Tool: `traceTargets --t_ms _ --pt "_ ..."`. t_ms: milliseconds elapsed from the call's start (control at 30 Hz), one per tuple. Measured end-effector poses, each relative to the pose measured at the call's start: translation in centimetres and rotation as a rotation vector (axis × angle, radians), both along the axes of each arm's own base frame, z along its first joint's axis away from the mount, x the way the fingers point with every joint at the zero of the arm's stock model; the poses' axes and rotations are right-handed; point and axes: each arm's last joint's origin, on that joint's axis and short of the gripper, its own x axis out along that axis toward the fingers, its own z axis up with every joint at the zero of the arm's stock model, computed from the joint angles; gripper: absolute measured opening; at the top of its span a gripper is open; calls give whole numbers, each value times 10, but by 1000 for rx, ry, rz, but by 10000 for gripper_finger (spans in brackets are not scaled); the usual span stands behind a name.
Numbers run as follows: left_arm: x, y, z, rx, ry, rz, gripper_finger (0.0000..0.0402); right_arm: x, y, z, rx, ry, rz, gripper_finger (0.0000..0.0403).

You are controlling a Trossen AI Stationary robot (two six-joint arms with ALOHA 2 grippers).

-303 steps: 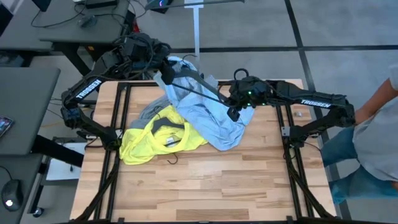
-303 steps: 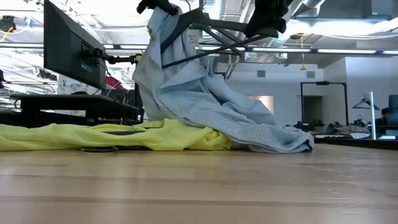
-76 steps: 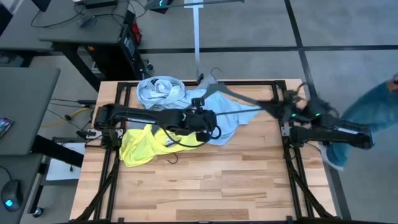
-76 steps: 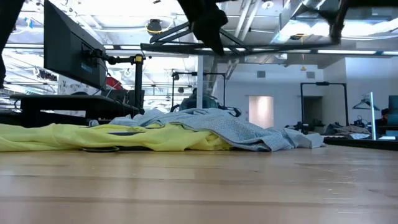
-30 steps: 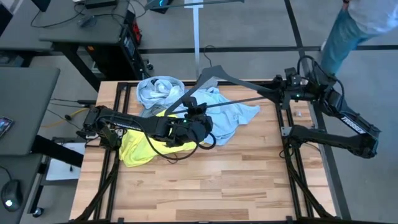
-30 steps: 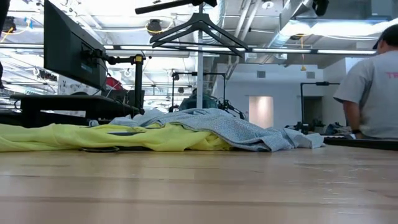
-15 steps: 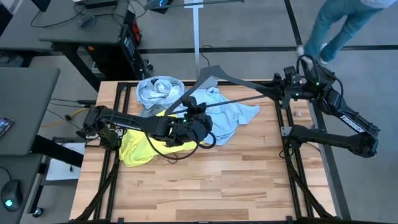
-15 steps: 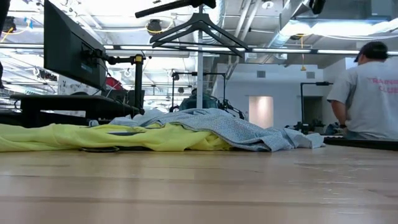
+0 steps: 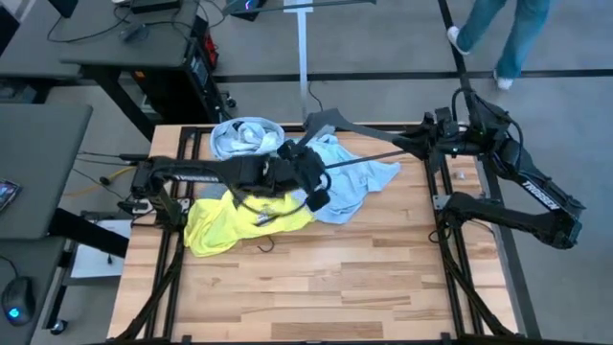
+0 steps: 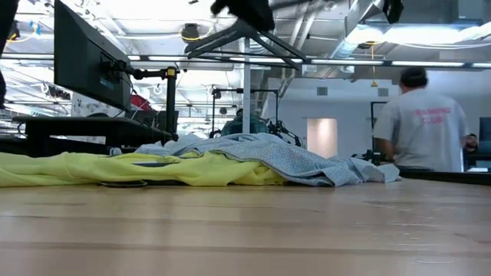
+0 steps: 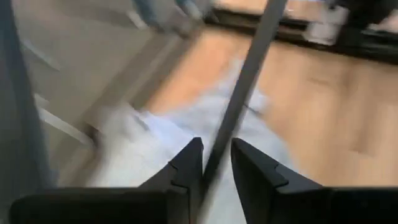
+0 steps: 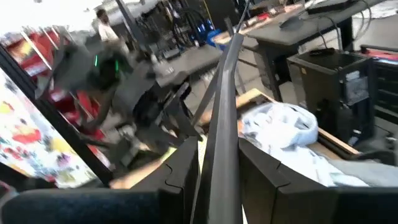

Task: Hang clothes
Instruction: Hang the blue shirt on the black hanger

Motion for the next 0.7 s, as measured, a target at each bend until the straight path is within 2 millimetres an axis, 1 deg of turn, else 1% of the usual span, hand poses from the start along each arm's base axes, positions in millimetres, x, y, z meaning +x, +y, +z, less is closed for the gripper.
traceTargets --t_ms 33,100,167,233,333,367,433,533,600,700 --pt "-4 3 -1 -95 39 -32 81 -1 -3 0 -30 17 -70 79" --pt "-9 6 0 -252 96 -92 91 -2 -5 -3 -49 61 -132 79" --pt "-17 11 4 -308 163 -111 98 -4 -6 -7 -59 110 -173 79" --pt "-30 20 11 -268 231 -89 103 -4 -8 -6 -81 107 -142 79" --pt "-57 42 21 -111 358 18 107 -3 -10 -8 -86 131 -146 79" --pt "-65 53 23 -62 400 56 107 -1 -12 -8 -92 126 -154 79" --pt "-81 82 27 -9 457 120 108 0 -14 -9 -87 132 -161 79" --pt "-106 136 30 10 506 203 108 5 -19 -12 -53 145 -140 79" --pt "-125 174 30 -27 503 225 108 7 -21 -13 -44 148 -148 79" --pt "-149 234 21 -109 420 222 108 11 -25 -15 -8 148 -164 79"
